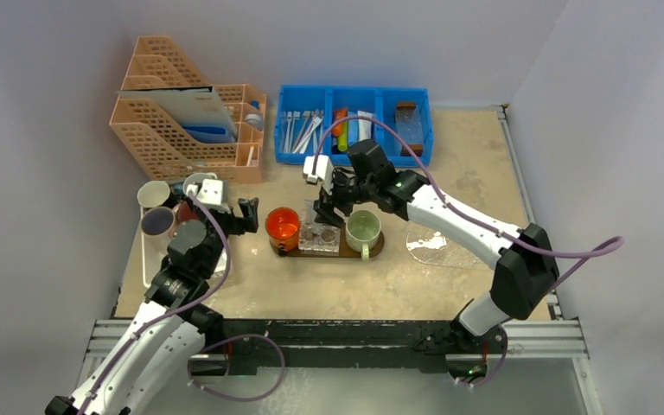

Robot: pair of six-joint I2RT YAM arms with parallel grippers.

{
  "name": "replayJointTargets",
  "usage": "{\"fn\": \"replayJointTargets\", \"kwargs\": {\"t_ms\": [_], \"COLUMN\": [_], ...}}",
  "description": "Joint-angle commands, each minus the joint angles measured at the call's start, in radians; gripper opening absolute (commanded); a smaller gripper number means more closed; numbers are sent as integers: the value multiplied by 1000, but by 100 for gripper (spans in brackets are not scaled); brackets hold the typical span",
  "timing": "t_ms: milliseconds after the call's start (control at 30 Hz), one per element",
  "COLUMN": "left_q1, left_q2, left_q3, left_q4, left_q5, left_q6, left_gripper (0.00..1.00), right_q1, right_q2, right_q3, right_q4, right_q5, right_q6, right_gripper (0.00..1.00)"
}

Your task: Prepare toiletry sets of a toothbrush and toothpaste on the tray

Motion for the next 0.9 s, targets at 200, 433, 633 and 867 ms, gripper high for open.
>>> {"fn": "replayJointTargets", "kwargs": {"t_ms": [200, 433, 633, 867], "left_q1": [4, 4, 4, 4], "left_q2": [-7, -5, 15, 47], "left_q3": [-5, -3, 6, 24], "left_q4": [33, 36, 33, 20], "left_q5": [1, -9, 1, 0], "left_q6": [-6, -5, -9, -17], "left_gripper": [81, 82, 82, 86], "right_q1": [-3, -41, -85, -131], "right_q2": [-127, -192, -155, -15], "right_q3": [80, 55, 80, 245], "right_q4": [53, 176, 139, -60], "right_q5": [153, 338, 549, 717], "right_q6": [163, 327, 499, 676], "right_gripper": [82, 99, 99, 99]}}
